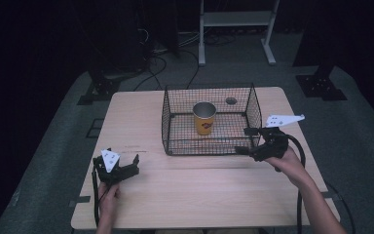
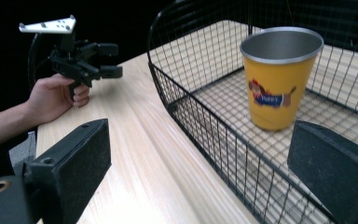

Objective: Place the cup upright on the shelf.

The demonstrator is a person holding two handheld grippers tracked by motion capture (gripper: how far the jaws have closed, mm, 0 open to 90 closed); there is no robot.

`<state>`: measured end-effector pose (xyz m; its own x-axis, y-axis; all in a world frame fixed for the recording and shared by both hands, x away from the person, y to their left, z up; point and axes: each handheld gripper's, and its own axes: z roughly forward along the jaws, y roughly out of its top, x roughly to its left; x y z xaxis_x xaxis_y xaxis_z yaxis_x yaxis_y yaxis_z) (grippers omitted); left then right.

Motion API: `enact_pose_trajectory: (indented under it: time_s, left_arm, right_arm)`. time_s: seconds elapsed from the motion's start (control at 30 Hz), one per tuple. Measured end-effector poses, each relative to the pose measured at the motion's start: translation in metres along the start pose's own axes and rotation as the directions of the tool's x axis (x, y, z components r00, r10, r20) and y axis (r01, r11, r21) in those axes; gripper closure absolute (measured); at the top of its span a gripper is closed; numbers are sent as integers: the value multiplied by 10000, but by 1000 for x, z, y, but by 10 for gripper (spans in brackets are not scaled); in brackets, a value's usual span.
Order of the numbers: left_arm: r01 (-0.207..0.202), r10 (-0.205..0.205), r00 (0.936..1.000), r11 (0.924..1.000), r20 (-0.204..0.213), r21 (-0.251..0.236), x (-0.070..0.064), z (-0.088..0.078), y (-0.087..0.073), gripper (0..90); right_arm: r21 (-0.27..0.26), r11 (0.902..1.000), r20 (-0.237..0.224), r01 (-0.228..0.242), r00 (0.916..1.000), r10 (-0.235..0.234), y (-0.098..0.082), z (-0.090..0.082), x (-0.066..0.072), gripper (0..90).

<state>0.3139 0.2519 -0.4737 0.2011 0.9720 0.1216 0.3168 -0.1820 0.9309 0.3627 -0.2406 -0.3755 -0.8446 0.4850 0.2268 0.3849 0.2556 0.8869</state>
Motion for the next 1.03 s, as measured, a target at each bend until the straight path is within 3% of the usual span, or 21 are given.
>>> enact_pose_trajectory:
  time_s: [0.77,1.03]
  left_arm:
    - [-11,11,10000,10000,-16,1,0,0,0,0]
    - [-43,43,10000,10000,-55,23,0,0,0,0]
  right_arm:
    - [174,9998,218,-104,9997,100,-36,-11,9,55]
    - [-98,9998,443,-199,9988,203,-62,-19,22,55]
